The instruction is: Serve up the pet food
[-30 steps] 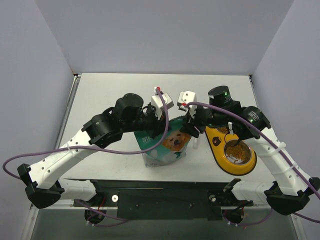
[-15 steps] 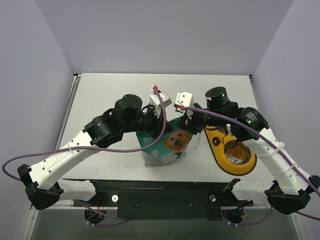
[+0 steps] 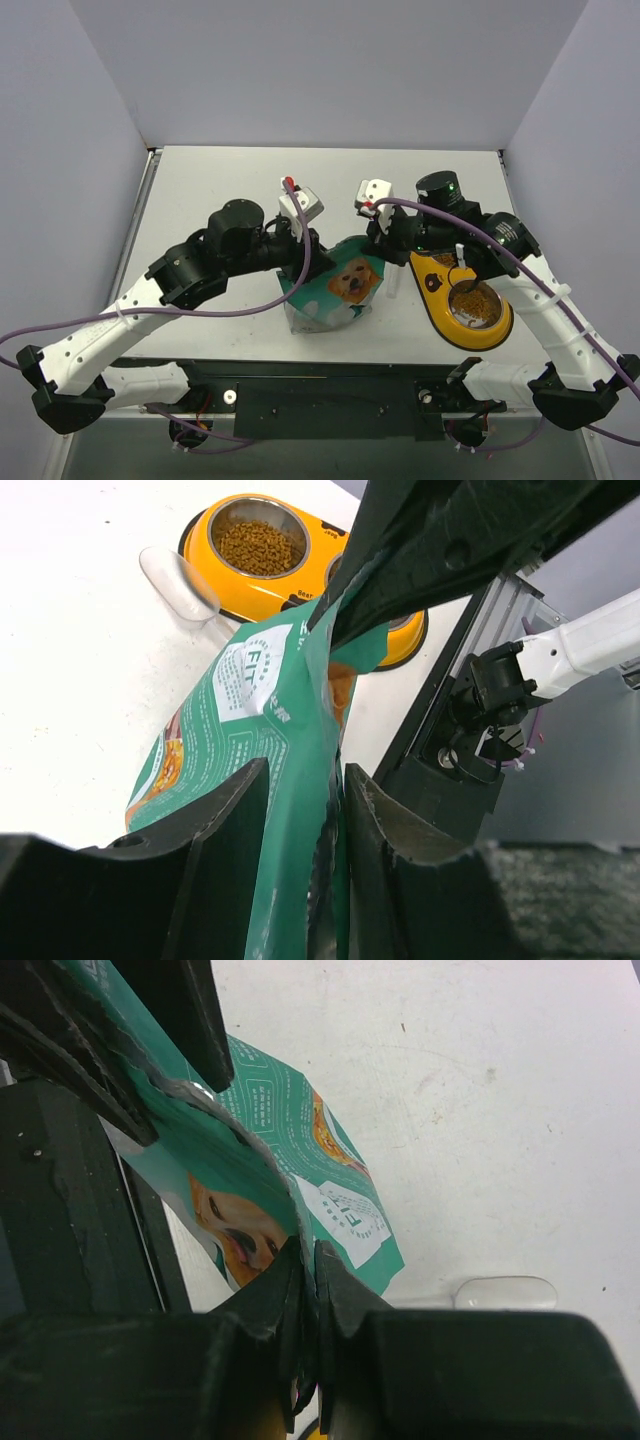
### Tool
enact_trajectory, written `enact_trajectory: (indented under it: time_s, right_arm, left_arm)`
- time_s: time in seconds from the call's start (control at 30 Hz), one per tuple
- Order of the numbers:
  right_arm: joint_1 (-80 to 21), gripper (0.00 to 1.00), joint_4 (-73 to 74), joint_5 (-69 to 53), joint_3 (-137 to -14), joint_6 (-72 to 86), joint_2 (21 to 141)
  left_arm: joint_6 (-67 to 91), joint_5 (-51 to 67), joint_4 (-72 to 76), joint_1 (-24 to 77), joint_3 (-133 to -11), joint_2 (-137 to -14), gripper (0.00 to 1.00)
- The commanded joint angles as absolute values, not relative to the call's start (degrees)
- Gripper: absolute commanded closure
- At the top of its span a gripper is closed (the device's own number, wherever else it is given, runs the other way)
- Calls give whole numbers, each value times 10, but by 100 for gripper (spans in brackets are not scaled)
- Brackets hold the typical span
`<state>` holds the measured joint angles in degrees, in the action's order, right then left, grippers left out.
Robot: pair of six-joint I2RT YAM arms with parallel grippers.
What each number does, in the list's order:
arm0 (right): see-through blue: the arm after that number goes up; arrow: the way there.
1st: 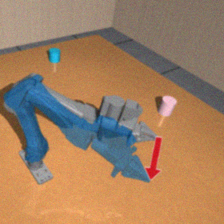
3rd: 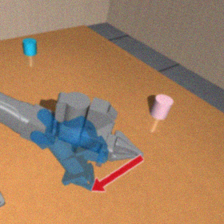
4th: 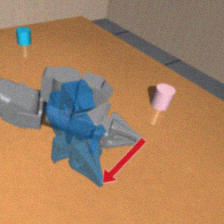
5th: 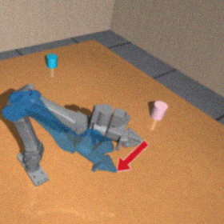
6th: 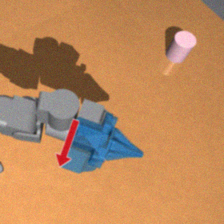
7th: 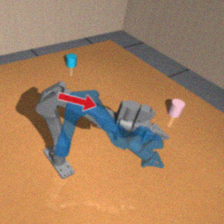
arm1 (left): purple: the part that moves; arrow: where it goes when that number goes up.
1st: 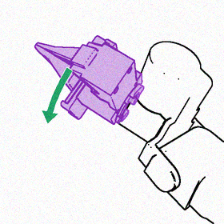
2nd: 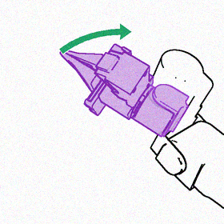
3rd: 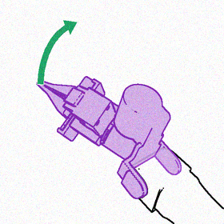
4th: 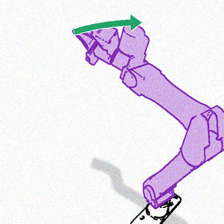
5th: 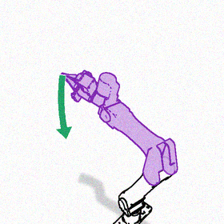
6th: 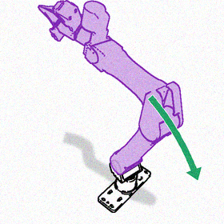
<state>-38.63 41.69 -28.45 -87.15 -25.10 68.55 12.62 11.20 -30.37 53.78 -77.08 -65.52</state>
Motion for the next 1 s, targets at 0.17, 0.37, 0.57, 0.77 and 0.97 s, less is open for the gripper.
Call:
enact_trajectory:
  time_s: [0.17,0.37,0.57,0.77,0.97]
  right_arm:
    - [-371,100,405,-276,-895,-243,676]
    - [-426,60,410,-254,-906,-283,695]
    - [-449,57,410,-251,-937,-298,729]
    - [-465,56,444,-244,-938,-319,736]
    - [-479,100,441,-152,-932,-325,729]
  left_arm:
    - [104,113,-340,535,-780,-650,85]
    - [104,156,-317,534,-806,-657,100]
    - [140,218,-252,512,-780,-637,100]
    - [159,213,-249,497,-786,-638,100]
    - [171,197,-287,496,-808,-650,84]
